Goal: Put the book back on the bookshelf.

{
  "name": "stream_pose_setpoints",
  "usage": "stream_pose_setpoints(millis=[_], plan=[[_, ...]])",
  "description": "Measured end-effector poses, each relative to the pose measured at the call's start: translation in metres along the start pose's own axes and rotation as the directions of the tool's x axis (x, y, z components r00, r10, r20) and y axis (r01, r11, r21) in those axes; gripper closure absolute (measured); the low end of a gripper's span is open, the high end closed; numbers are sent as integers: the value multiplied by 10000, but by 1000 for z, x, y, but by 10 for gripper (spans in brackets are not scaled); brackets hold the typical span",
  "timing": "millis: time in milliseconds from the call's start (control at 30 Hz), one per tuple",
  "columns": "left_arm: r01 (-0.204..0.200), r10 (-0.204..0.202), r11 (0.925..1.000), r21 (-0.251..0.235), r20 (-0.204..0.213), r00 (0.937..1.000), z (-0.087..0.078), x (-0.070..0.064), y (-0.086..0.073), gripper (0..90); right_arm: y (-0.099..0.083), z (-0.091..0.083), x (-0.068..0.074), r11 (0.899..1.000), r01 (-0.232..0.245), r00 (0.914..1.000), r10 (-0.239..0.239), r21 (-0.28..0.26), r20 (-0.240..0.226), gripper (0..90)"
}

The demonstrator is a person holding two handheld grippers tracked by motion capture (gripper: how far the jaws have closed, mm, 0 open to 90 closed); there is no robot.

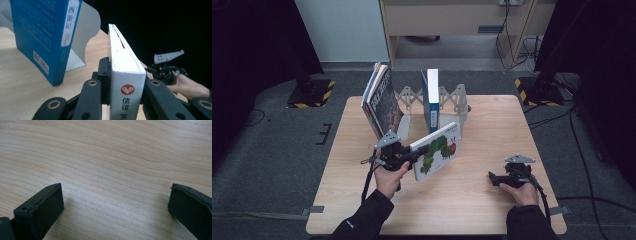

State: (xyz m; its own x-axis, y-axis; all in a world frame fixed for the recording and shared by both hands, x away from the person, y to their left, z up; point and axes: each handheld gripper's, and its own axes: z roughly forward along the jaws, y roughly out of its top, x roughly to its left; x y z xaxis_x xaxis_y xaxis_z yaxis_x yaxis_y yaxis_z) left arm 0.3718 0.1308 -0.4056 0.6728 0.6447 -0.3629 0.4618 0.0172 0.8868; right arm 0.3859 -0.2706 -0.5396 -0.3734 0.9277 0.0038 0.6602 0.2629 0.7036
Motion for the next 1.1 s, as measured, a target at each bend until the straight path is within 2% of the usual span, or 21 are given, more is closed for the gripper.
stream_pose_setpoints(millis=[267, 467, 633, 767, 1000, 1100], plan=[[-55, 17, 9970, -775, -492, 9988, 10, 0, 18, 745, 0, 0, 0, 10000, -3, 10000, 3, 4, 16, 5], [-385, 306, 9963, -766, -1011, 9944, 26, -3, 24, 745, 0, 0, 0, 10000, -1, 10000, 1, 6, 17, 5], [-246, 145, 9951, -955, -1051, 9944, 40, -4, 28, 745, 0, 0, 0, 10000, 12, 10000, -12, -6, 33, 4], [-383, 233, 9938, -1043, -1413, 9897, 49, -6, 30, 745, 0, 0, 0, 10000, 6, 10000, -6, -4, 37, 4], [-400, 211, 9933, -1086, -1703, 9852, 61, -3, 28, 744, 0, 0, 0, 10000, 9, 10000, -9, -6, 40, 4], [-516, 291, 9922, -1135, -1915, 9811, 65, -2, 29, 744, 0, 0, 0, 10000, 7, 10000, -7, -6, 41, 4]])
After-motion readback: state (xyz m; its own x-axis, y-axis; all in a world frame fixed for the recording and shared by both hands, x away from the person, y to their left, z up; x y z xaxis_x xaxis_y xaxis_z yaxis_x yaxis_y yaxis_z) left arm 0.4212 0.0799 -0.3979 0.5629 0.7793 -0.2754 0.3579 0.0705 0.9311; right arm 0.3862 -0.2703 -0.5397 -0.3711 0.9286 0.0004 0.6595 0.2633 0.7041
